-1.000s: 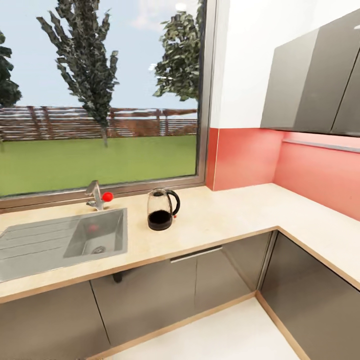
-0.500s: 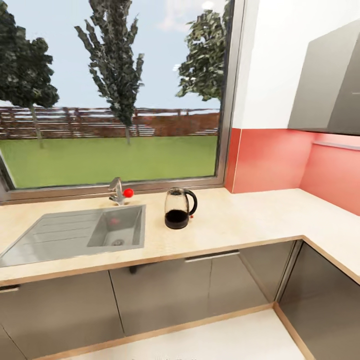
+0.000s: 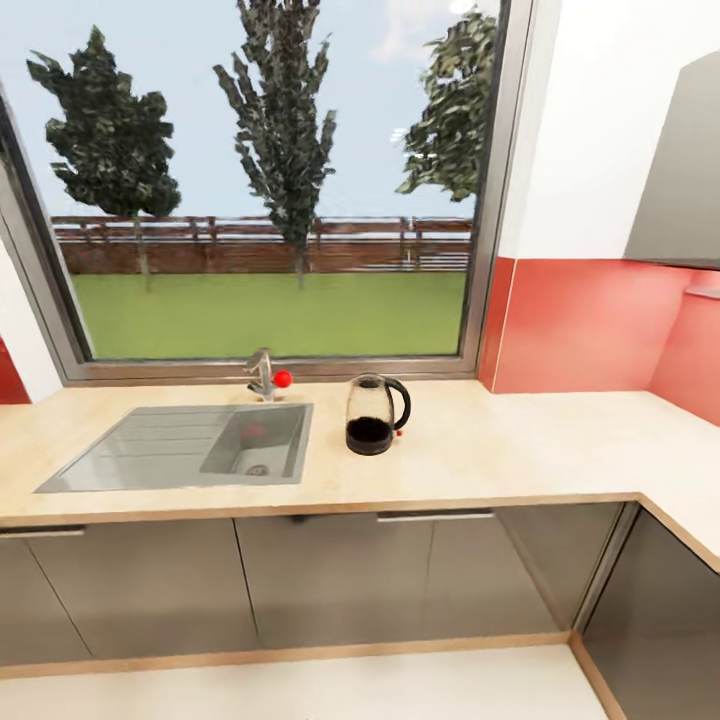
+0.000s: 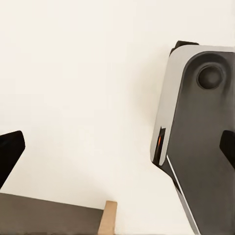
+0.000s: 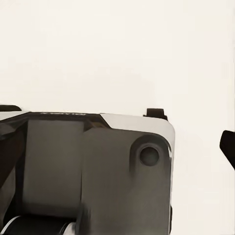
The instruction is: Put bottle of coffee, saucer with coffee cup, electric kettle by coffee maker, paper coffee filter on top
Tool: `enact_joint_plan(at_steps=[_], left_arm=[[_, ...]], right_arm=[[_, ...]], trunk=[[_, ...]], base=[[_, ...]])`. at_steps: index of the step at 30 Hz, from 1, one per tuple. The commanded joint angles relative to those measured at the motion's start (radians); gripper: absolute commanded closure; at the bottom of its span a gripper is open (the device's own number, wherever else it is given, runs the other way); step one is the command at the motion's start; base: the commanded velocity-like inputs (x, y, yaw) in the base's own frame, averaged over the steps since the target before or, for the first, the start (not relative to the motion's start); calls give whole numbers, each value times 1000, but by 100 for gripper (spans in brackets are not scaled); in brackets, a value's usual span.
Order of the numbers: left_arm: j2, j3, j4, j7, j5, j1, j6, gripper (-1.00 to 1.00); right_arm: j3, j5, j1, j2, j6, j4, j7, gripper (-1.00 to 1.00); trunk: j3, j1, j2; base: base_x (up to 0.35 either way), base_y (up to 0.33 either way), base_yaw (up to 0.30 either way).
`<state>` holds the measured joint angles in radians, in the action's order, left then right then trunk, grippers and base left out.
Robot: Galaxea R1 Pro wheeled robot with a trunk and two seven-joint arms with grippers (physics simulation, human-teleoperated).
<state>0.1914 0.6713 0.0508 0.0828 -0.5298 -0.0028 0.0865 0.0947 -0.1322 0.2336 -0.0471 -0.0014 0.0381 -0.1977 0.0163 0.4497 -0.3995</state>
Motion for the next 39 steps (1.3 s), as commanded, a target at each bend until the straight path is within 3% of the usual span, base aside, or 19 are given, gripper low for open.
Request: enact_joint_plan(at_steps=[1,12,23,39], left_arm=[[0,9,0,3,-9,0,2,-100],[-1,9,0,3,-9,0,2,-100],[-1,8,1,3,-9,-1,3,-100],[2,10,1,3,-9,-1,2,-100]], right_arm=[[8,-10,0,0,0,0,-3,-100],[8,-10,0,0,0,0,-3,-100],[17,-5,0,0,-33,0,-5,-100],[7,-9,0,0,-37,2,5,-100]], trunk=[[0,0,-1],[0,0,-1],[0,0,-1],[-2,0,-1]], base=[[-1,-276,277],[0,-277,272],[0,-258,28],[0,-15,42]])
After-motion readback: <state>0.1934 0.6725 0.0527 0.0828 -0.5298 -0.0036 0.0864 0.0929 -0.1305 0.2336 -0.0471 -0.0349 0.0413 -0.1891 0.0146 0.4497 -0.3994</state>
